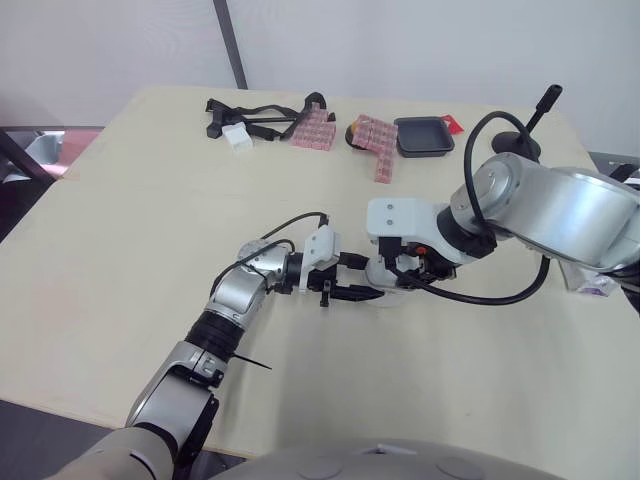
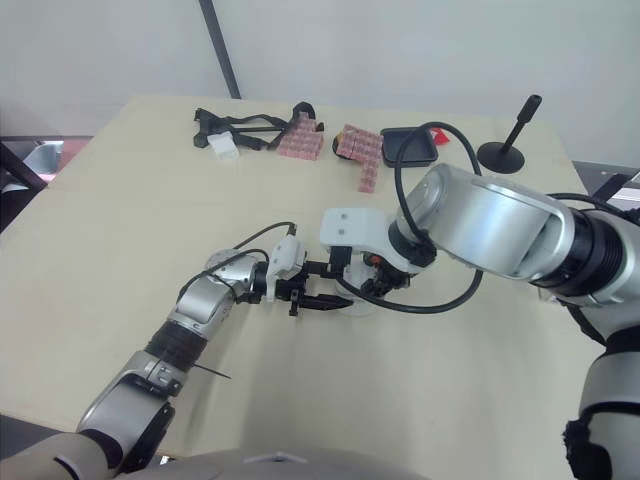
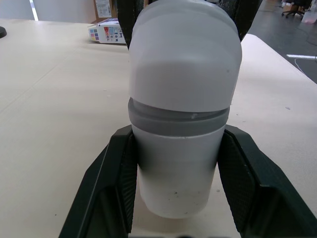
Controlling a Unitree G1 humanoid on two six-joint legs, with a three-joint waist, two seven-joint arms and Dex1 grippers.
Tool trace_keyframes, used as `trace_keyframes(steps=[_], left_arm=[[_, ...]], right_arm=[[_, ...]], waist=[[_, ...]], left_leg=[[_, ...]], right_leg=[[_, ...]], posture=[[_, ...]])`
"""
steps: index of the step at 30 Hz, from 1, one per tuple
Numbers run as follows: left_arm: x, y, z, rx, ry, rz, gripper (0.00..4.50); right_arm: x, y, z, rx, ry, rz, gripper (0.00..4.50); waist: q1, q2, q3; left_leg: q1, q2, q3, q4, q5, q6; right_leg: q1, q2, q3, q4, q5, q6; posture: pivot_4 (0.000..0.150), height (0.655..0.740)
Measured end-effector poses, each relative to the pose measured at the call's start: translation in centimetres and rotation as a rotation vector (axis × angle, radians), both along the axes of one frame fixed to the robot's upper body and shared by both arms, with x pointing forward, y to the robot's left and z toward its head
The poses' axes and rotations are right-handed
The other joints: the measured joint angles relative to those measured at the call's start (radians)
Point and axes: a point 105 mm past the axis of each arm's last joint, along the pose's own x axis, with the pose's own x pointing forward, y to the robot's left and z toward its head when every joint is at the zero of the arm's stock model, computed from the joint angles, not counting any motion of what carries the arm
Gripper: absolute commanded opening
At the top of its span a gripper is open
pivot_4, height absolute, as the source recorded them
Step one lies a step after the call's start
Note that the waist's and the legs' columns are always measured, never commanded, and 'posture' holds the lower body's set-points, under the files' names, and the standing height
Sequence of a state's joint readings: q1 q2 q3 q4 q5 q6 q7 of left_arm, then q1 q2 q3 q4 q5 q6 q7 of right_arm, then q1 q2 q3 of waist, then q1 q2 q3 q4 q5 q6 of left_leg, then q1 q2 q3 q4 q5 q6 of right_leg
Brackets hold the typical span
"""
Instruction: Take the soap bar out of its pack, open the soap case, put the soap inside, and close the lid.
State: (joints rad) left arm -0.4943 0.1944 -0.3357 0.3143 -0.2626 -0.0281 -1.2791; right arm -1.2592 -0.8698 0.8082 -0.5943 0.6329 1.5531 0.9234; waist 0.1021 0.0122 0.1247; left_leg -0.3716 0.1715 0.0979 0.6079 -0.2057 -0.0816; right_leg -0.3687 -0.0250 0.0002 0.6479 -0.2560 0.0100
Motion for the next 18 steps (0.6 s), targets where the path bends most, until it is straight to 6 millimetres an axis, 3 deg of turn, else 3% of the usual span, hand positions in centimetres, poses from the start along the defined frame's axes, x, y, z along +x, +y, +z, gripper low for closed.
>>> trace_keyframes(steps=[18], left_arm=[[-0.11, 0.37, -0.15, 0.005, -0.011, 0.006, 1.83]], right_arm=[[0.12, 0.05, -0.26, 0.013, 0.030, -0.010, 1.94]], waist=[[-0.016, 0.000, 0.000]], left_leg=[[0.005, 0.000, 0.000, -0.001, 0.000, 0.000]], right_leg=[[0.006, 0.000, 0.000, -0.002, 0.000, 0.000]], posture=[[0.150, 0.7400]])
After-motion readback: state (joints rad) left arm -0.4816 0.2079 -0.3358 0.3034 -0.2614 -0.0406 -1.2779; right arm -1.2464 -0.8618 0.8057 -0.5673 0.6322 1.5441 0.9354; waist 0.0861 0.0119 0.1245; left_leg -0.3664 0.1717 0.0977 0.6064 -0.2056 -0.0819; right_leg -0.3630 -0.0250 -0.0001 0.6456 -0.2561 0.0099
